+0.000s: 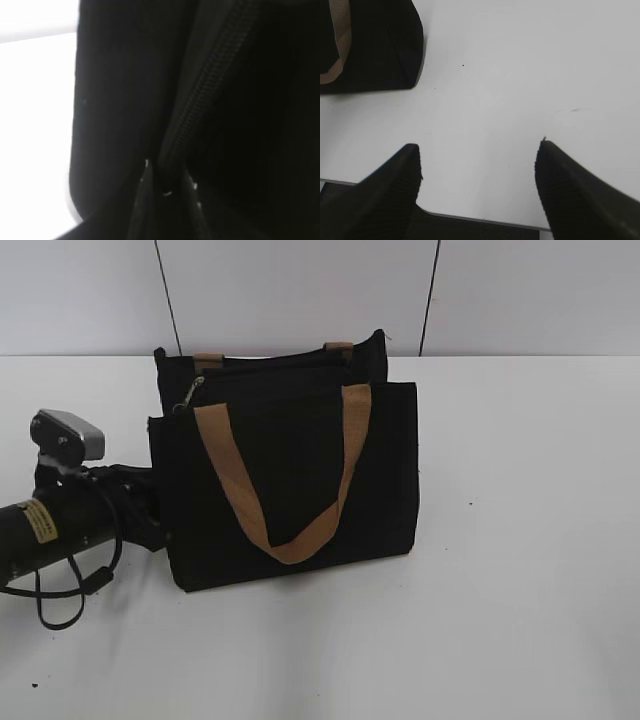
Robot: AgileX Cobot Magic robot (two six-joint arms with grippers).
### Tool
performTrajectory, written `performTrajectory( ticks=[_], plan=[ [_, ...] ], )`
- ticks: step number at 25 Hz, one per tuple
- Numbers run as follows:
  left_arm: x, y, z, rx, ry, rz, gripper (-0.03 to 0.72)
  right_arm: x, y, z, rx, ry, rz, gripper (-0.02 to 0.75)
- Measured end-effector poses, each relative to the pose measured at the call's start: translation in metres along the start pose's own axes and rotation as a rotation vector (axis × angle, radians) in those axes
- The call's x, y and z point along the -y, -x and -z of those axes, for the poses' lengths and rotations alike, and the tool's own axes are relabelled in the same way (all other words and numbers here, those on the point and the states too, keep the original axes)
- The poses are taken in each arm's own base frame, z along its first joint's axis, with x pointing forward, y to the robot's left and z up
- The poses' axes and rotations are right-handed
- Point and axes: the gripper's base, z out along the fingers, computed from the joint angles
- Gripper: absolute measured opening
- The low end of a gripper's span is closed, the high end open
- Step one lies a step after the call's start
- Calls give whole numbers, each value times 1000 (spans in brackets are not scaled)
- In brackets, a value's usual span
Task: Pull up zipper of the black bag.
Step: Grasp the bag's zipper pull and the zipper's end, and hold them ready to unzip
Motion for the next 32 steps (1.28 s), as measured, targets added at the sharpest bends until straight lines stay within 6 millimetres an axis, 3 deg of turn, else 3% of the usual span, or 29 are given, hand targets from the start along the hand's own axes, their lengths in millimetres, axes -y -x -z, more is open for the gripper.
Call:
performTrajectory(
  ticks=[3, 5, 10, 14, 20, 27, 32],
  plan=[
    [0, 0, 0, 1, -2, -2, 242, 0, 0, 0, 0, 0, 0, 545],
    [0, 0, 0, 1, -2, -2, 240, 0, 0, 0, 0, 0, 0, 545],
    [0, 0, 0, 2, -2, -2, 37, 0, 0, 0, 0, 0, 0, 545],
    [0, 5, 0, 15, 0, -10, 30, 0, 0, 0, 0, 0, 0, 545],
    [-7, 55, 12, 166, 94, -57, 29, 0, 0, 0, 0, 0, -1, 545],
    [-4, 122, 48, 220, 205, -150, 29, 0, 0, 0, 0, 0, -1, 545],
    [1, 144, 70, 191, 257, -189, 29, -1, 0, 0, 1, 12, -7, 545]
  ],
)
